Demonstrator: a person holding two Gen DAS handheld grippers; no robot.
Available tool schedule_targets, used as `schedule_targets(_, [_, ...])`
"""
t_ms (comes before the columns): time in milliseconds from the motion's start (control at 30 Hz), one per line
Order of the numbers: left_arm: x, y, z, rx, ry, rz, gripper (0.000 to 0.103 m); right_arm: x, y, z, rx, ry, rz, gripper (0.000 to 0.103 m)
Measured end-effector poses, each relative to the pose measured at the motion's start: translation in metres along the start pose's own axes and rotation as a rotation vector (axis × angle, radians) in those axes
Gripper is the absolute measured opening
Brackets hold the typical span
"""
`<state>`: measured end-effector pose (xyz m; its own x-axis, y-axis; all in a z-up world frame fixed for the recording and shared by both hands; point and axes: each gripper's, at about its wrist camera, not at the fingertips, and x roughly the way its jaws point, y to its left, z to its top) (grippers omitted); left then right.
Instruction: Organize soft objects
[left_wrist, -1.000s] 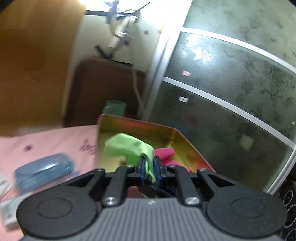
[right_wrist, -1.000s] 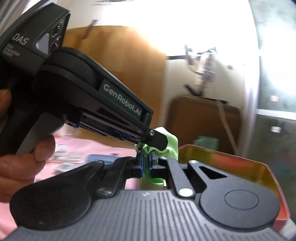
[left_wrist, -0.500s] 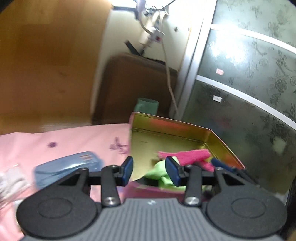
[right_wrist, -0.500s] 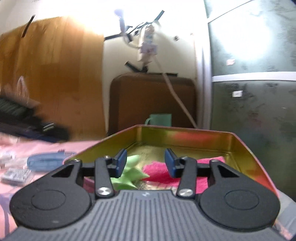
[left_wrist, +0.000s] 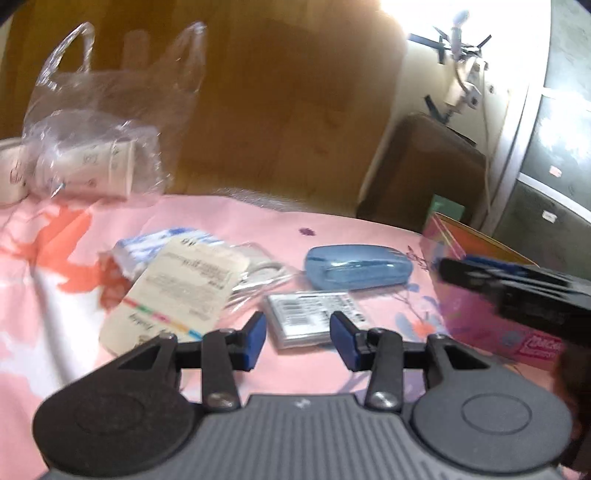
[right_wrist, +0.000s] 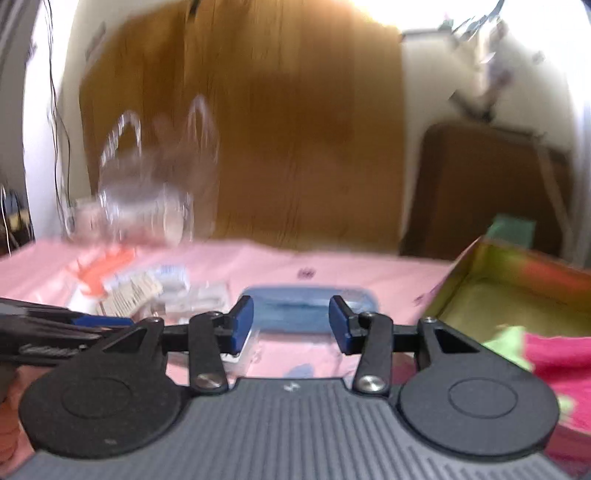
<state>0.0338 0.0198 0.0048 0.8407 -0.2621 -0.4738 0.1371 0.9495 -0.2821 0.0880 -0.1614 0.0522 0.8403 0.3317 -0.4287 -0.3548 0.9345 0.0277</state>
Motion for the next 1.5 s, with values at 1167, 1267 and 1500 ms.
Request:
schedule_targets(1167, [0.001,0.014,0.001,-0.086,0.015,-0.138,0.043,-0.036,0.033,-0.026,-0.253,0.377,0.155,0.053])
schedule_targets(1267, [0.000,0.007,-0.001,-0.055,0.012,-0.154,0.043,-0.066,0.020,-0.034,-0.194,0.170,0.011,0.071])
schedule_targets(1500, [-0.001,-0.002,-0.004,0.002,0.008,-0.155,0.043,-0.032,0.003,-0.047,-0.145,0.156,-0.130,0.079])
